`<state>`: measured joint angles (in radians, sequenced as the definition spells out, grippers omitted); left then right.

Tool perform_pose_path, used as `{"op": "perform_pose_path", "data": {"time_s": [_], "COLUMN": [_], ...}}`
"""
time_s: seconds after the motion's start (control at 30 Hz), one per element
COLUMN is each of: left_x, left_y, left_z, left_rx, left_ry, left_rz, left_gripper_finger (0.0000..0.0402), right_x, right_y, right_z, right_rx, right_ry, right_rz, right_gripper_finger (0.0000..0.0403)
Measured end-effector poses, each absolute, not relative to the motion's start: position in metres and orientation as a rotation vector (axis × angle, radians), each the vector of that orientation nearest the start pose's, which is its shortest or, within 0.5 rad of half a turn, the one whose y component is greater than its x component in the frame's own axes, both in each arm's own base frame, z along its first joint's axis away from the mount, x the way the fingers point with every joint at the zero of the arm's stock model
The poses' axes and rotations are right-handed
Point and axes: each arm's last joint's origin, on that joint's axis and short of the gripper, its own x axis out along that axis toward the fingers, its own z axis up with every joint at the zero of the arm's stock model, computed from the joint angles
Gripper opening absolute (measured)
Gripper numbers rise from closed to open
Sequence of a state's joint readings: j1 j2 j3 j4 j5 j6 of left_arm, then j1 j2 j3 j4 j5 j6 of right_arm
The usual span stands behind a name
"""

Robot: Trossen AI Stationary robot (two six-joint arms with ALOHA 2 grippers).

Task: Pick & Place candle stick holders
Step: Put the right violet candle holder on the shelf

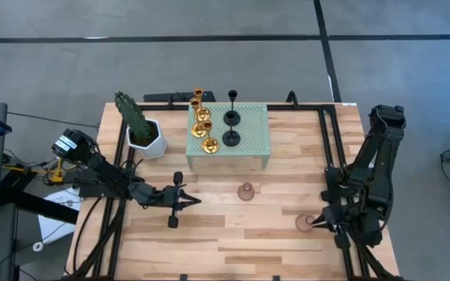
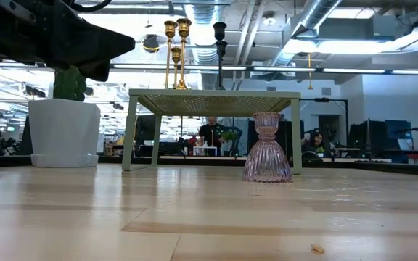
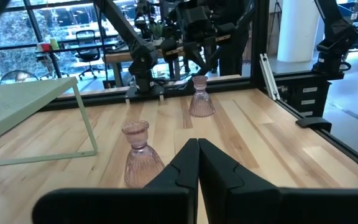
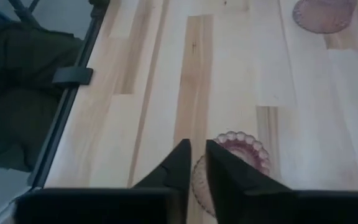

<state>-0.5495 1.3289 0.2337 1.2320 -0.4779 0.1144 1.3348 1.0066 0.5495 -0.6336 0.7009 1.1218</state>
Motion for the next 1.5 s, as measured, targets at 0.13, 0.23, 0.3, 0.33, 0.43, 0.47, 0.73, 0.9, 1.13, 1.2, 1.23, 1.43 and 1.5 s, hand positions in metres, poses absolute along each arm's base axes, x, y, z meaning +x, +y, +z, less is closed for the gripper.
{"op": "perform_pose_path", "data": {"time_s": [0.13,0.23,0.3,0.33,0.43,0.47,0.73,0.9,1.13,1.2,1.23,1.43,1.5], "left_x": [0.19,0.19,0.19,0.19,0.19,0.19,0.19,0.19,0.19,0.19,0.19,0.19,0.19], "left_y": [-0.101,-0.101,-0.101,-0.101,-0.101,-0.101,-0.101,-0.101,-0.101,-0.101,-0.101,-0.101,-0.101], "left_z": [0.183,0.183,0.183,0.183,0.183,0.183,0.183,0.183,0.184,0.184,0.184,0.184,0.184], "left_rx": [0.045,0.045,0.044,0.043,0.043,0.043,0.041,0.041,0.038,0.038,0.037,0.037,0.036], "left_ry": [-0.126,-0.127,-0.128,-0.129,-0.129,-0.13,-0.133,-0.133,-0.138,-0.139,-0.139,-0.14,-0.142], "left_rz": [-0.064,-0.064,-0.064,-0.064,-0.064,-0.064,-0.064,-0.064,-0.064,-0.064,-0.064,-0.064,-0.064], "left_gripper_finger": [0.0007,0.0007,0.0007,0.0006,0.0005,0.0005,0.0004,0.0006,0.0005,0.0006,0.0006,0.0004,0.0006], "right_x": [0.063,0.066,0.069,0.071,0.074,0.075,0.075,0.076,0.079,0.082,0.085,0.105,0.113], "right_y": [0.163,0.165,0.168,0.169,0.171,0.171,0.169,0.17,0.167,0.165,0.164,0.154,0.151], "right_z": [0.188,0.182,0.178,0.177,0.172,0.171,0.172,0.172,0.172,0.172,0.172,0.173,0.173], "right_rx": [0.073,0.045,0.038,0.032,0.011,0.009,0.019,0.035,0.012,0.015,0.017,-0.003,-0.012], "right_ry": [0.786,0.833,0.847,0.851,0.853,0.851,0.84,0.831,0.764,0.756,0.752,0.742,0.741], "right_rz": [0.185,0.178,0.162,0.153,0.126,0.119,0.109,0.103,0.056,0.03,0.015,-0.06,-0.073], "right_gripper_finger": [0.0082,0.0113,0.0126,0.0129,0.0129,0.0125,0.0023,0.0017,0.0002,0.0,0.0,0.0001,0.0001]}}
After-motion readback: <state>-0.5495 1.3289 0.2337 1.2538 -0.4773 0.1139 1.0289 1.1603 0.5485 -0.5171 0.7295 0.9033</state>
